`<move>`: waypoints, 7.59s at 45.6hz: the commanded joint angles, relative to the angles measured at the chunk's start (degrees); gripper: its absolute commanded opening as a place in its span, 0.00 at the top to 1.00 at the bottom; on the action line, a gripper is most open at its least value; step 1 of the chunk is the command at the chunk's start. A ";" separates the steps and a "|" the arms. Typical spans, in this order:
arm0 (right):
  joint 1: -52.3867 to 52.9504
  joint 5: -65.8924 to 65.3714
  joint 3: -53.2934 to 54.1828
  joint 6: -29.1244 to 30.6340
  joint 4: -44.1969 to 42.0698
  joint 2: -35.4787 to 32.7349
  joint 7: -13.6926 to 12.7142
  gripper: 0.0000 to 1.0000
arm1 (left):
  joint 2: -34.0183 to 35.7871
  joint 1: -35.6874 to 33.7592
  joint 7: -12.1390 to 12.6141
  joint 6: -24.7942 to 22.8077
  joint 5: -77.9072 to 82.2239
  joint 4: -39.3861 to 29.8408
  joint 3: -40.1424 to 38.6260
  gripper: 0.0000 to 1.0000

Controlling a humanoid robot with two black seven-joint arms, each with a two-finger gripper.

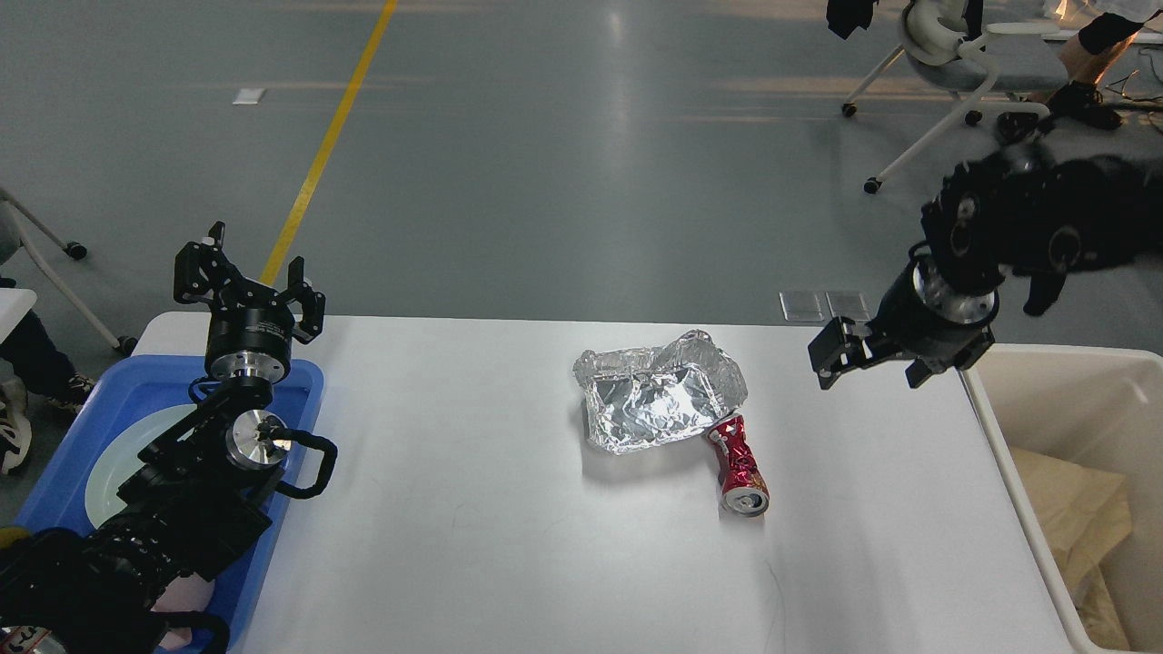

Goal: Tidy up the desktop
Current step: 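Reach the right gripper over the red can and grasp it, then lift the red can and drop it into the bin, then move the right gripper to the crumpled foil and grasp it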

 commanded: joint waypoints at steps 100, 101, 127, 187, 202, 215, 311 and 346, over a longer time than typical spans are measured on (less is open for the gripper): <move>-31.88 -0.84 5.84 -26.40 -19.70 16.62 -4.17 1.00 | 0.00 0.00 0.00 -0.02 -0.01 0.00 0.00 0.04; -31.79 -0.84 5.84 -26.14 -19.53 16.36 -4.43 1.00 | 0.00 0.00 0.00 0.06 0.08 0.00 0.00 0.04; 2.74 -0.84 6.19 -15.77 2.53 -12.46 -3.99 1.00 | 0.00 0.00 0.00 -0.02 -0.01 0.00 0.00 0.04; -47.69 0.04 19.11 -32.11 -39.39 -17.83 -3.90 0.00 | 0.00 0.00 0.00 -0.02 -0.01 0.00 0.00 0.04; -45.50 0.30 19.03 -31.67 -38.86 -15.11 -3.90 0.00 | 0.00 0.00 0.00 0.06 -0.01 0.00 0.00 0.04; -33.12 0.30 15.34 -30.97 -29.56 -9.93 -4.52 0.00 | 0.00 0.00 0.00 -0.02 -0.01 0.00 0.00 0.04; -29.94 23.33 20.08 -31.49 -16.27 10.38 -4.26 0.00 | 0.00 0.00 0.00 0.06 -0.01 0.00 0.00 0.04; -38.73 23.33 22.98 -43.97 -26.91 19.96 -4.26 1.00 | 0.00 0.00 0.00 0.06 0.08 0.00 0.00 0.04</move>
